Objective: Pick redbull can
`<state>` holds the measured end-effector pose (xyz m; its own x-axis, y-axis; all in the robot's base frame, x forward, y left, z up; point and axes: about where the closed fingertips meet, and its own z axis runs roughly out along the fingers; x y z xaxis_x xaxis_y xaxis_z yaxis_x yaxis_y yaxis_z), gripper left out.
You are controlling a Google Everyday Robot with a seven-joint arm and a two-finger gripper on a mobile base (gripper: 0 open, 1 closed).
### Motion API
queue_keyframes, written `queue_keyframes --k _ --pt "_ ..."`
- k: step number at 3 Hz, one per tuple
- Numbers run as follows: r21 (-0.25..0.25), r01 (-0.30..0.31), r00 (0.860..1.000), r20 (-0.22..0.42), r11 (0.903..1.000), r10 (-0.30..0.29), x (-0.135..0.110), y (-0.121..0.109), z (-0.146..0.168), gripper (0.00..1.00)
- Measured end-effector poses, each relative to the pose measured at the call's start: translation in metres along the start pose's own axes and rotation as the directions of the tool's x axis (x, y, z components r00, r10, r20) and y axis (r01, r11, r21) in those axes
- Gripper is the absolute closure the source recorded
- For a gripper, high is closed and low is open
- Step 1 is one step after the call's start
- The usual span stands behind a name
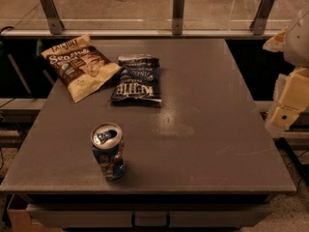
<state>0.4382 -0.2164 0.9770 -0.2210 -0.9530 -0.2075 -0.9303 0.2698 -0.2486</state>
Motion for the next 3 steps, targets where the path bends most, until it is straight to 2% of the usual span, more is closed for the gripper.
queue_keyframes --k 1,2,3 --pt "0.000 0.000 1.000 0.000 1.0000 0.000 0.000 0.000 0.000 0.00" --pt "-0.008 0.028 0.999 0.025 0.9996 -0.028 -0.015 0.001 0.005 0.00" --pt "-0.096 0.070 0.989 0.133 0.9929 -0.057 -0.059 0.011 0.045 0.00"
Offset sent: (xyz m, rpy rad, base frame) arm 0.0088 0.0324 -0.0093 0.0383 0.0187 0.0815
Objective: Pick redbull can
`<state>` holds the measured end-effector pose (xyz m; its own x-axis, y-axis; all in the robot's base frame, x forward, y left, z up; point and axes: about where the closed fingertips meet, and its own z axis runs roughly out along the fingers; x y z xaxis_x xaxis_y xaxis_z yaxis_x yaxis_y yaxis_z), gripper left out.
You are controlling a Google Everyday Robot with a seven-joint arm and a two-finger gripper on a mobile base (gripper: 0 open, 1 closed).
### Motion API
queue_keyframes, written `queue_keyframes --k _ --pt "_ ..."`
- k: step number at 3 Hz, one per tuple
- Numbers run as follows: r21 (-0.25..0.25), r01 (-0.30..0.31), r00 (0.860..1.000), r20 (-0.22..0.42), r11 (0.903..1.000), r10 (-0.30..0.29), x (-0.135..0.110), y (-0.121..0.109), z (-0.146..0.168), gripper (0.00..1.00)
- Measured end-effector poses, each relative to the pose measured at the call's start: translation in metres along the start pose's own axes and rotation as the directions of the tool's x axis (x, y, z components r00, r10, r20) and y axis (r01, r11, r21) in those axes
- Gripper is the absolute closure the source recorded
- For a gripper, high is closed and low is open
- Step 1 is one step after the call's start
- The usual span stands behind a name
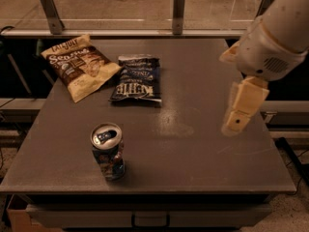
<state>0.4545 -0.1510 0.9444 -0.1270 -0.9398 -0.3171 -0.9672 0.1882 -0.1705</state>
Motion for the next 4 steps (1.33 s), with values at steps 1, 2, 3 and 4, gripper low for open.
queue_keyframes --k 1,2,3,4 --pt "-0.120 0.051 0.987 0.157 0.9915 -0.032 -0.057 0.016 0.048 0.00" --pt "-0.200 0.103 0.951 0.308 0.9744 -0.038 -0.102 0.040 0.070 0.00" --pt "-0.246 0.158 0.897 0.441 0.9562 -0.035 -0.132 0.072 0.073 0.00" --pt "-0.265 0.210 0.826 0.563 0.9411 -0.026 -0.154 0.103 0.073 0.00"
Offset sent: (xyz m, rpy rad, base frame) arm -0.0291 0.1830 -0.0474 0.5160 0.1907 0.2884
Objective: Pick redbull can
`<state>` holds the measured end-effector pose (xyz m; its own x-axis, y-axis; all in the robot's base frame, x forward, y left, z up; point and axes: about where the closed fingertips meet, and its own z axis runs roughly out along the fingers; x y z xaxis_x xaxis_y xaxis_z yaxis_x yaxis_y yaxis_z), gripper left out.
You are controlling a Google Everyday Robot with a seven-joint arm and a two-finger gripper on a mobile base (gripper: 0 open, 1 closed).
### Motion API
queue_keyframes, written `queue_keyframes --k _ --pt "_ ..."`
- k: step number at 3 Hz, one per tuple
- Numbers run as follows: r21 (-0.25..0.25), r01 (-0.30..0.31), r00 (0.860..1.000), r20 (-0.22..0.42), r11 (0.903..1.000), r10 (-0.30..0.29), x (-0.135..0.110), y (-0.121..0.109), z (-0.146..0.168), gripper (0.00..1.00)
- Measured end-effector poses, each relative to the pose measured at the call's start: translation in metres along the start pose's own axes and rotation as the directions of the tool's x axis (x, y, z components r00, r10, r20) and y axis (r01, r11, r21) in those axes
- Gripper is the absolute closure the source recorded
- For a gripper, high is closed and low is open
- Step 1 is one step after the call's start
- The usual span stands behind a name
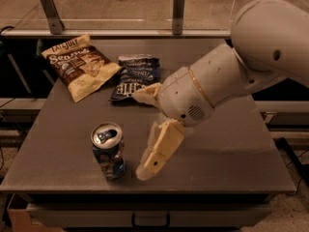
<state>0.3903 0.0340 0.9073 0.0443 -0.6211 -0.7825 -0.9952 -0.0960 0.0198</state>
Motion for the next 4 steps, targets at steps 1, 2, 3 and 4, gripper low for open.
queue_keyframes --k 1,2,3,4 --pt "-0.034 0.034 0.993 0.118 0.9989 -0.030 -0.011 0.014 0.024 0.00" --pt "-0.057 0.063 0.978 0.203 0.9964 -0.050 -0.020 0.018 0.045 0.00" --pt "-0.068 0.055 0.968 0.249 0.9962 -0.036 -0.024 0.018 0.055 0.16" --pt "-0.062 0.032 0.964 0.267 0.9975 -0.014 -0.023 0.014 0.057 0.41"
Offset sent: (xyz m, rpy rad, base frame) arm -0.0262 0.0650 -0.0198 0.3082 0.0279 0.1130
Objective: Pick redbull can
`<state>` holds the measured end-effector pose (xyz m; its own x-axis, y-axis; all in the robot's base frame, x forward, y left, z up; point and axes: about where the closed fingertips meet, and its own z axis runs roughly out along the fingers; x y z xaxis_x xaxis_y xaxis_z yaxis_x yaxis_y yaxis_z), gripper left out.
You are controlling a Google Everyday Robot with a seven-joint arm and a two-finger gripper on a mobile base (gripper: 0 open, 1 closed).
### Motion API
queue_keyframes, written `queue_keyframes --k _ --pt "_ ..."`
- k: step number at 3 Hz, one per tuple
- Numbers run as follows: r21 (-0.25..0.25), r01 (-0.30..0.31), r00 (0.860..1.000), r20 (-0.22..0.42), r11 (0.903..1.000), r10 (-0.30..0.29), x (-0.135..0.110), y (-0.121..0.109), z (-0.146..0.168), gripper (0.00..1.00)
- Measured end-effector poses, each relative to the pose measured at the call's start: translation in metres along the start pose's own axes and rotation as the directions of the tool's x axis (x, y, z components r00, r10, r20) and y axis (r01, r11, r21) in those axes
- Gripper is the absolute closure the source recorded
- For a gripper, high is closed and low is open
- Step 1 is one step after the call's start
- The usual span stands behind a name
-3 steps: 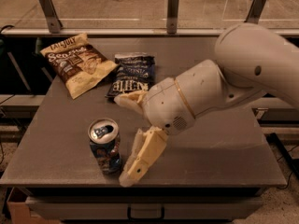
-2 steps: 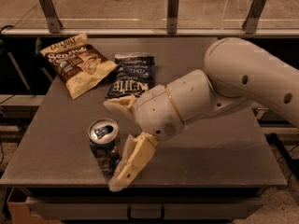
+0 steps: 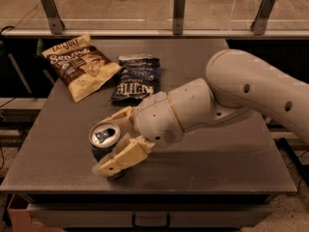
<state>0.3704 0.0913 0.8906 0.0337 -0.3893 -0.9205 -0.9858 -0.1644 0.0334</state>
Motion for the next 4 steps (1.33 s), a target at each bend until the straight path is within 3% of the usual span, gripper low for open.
queue_keyframes --k 1,2,3,4 --pt "0.054 -0.002 1.000 0.005 0.9985 0.002 -0.001 -0.020 -0.017 0.63" --pt "0.143 0.026 0.999 0.043 0.9893 -0.033 -0.017 -0.055 -0.053 0.86" --pt "0.251 0.033 0.993 0.105 0.9674 -0.061 -0.046 -0.091 -0.098 1.00" --pt "0.268 0.050 0.991 0.110 0.9623 -0.082 -0.056 -0.095 -0.106 1.00"
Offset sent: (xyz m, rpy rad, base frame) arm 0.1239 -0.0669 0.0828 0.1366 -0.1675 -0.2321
